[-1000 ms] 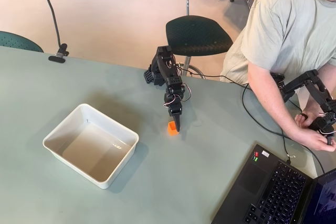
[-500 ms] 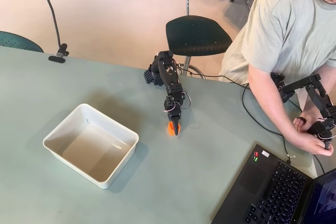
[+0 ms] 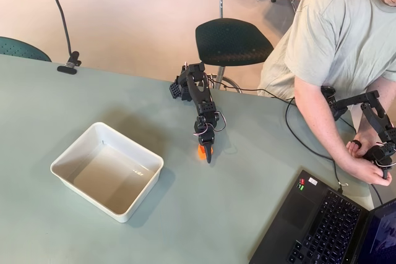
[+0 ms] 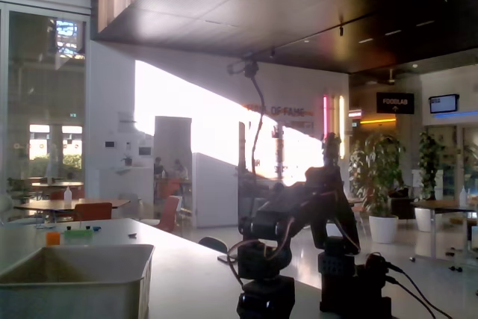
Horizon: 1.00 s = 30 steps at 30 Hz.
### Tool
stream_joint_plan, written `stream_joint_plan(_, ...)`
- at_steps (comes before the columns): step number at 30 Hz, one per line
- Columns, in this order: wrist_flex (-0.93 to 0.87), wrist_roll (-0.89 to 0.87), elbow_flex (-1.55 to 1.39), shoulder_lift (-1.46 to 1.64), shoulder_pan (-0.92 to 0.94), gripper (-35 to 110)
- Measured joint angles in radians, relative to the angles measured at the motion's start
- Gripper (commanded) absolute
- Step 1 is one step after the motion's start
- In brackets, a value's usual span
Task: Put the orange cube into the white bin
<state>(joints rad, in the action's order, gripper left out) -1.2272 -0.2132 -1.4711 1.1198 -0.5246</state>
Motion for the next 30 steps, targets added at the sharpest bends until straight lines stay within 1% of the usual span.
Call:
stream_joint_plan(4, 0.005, 0.000, 0.002, 0.000, 0.000, 50)
stream_joint_plan(12, 0.008, 0.000, 0.020, 0.000, 0.000, 40)
stream_joint_plan(30, 0.008, 0.000, 0.020, 0.000, 0.000, 38)
